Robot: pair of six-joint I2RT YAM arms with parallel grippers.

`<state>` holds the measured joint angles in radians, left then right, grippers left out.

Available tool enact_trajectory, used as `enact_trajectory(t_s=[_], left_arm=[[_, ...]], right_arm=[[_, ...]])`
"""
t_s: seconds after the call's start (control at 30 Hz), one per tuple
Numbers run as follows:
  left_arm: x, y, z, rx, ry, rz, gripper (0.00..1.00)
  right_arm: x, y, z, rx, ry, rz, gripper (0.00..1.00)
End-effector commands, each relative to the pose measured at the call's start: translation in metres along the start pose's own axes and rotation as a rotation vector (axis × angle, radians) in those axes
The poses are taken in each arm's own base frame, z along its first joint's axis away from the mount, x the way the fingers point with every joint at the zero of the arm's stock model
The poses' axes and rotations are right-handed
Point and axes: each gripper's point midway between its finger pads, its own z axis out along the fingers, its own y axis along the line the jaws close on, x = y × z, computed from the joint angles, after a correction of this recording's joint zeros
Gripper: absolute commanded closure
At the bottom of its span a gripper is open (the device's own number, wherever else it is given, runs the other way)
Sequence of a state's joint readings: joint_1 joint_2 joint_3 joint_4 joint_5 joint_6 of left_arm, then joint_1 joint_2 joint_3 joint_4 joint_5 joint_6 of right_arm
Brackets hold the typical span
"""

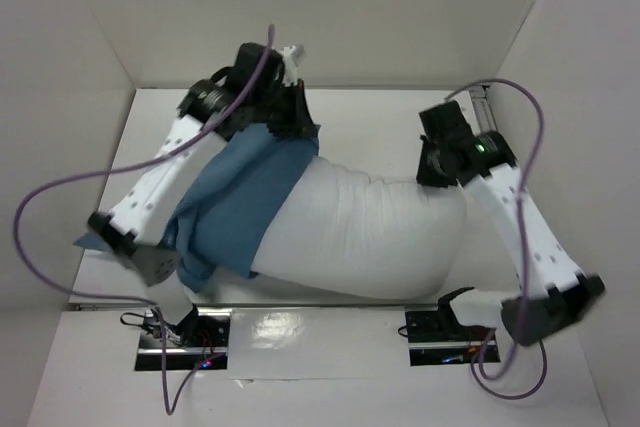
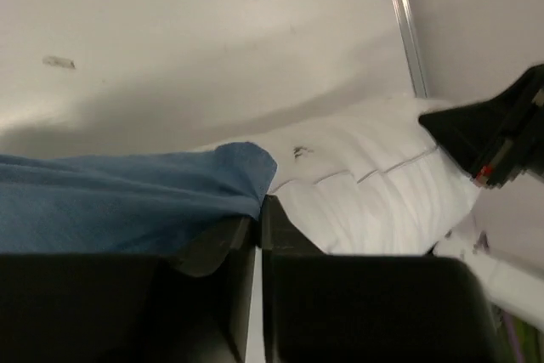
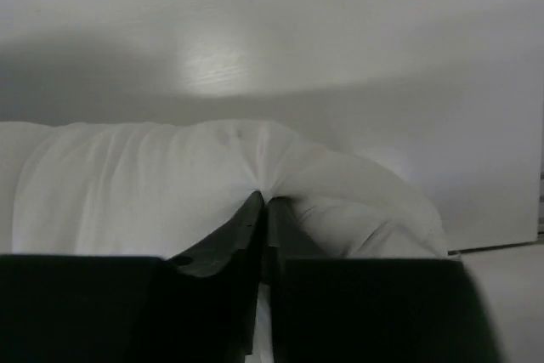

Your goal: Put the pillow into the pillowcase

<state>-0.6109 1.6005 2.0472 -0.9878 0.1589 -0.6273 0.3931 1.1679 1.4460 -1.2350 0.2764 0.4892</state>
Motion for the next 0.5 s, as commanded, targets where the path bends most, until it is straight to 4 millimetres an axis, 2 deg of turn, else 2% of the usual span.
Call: enact_trajectory(t_s=[0.0, 0.03, 0.07, 0.1, 0.13, 0.17, 0.2, 0.27, 0.3, 0.33, 0.37, 0.4, 0.47], left_arm=[[-0.066, 0.006, 0.061, 0.041, -0.117, 0.102, 0.77], [-0.057, 0.034, 0.093, -0.044, -0.039, 0.105, 0.59], [-0.063, 0.044, 0.097, -0.085, -0.040, 0.116, 0.47], [-0.083, 0.039, 0.083, -0.085, -0.097, 0.135, 0.30], [-0.085, 0.049, 0.083, -0.116, -0.087, 0.143, 0.24], [-0.087, 0.052, 0.069, -0.151, -0.108, 0.155, 0.23], [-0.078, 0.064, 0.070, -0.195, -0.088, 0.149, 0.19], [-0.080, 0.071, 0.054, -0.234, -0.134, 0.183, 0.17], [-0.081, 0.072, 0.027, -0.268, -0.177, 0.194, 0.17], [-0.068, 0.085, 0.028, -0.312, -0.144, 0.188, 0.19], [-0.064, 0.091, 0.023, -0.341, -0.142, 0.199, 0.21], [-0.057, 0.105, 0.016, -0.411, -0.129, 0.196, 0.21], [-0.039, 0.122, 0.011, -0.471, -0.092, 0.194, 0.21]], right_arm=[[-0.057, 0.024, 0.074, -0.029, -0.051, 0.007, 0.82], [-0.076, 0.011, 0.088, -0.012, -0.063, 0.066, 0.60], [-0.093, 0.009, 0.096, -0.013, -0.089, 0.077, 0.42], [-0.102, 0.005, 0.115, 0.011, -0.071, 0.083, 0.32], [-0.124, 0.000, 0.112, -0.001, -0.107, 0.103, 0.22], [-0.132, -0.003, 0.114, -0.006, -0.113, 0.109, 0.19], [-0.137, -0.005, 0.119, -0.009, -0.108, 0.107, 0.17], [-0.150, -0.016, 0.114, 0.004, -0.138, 0.125, 0.11], [-0.151, -0.021, 0.114, 0.005, -0.138, 0.136, 0.11], [-0.153, -0.026, 0.111, 0.003, -0.150, 0.148, 0.11], [-0.147, -0.036, 0.105, -0.001, -0.148, 0.168, 0.11], [-0.147, -0.039, 0.102, -0.013, -0.159, 0.178, 0.10], [-0.132, -0.045, 0.092, -0.047, -0.162, 0.198, 0.08]])
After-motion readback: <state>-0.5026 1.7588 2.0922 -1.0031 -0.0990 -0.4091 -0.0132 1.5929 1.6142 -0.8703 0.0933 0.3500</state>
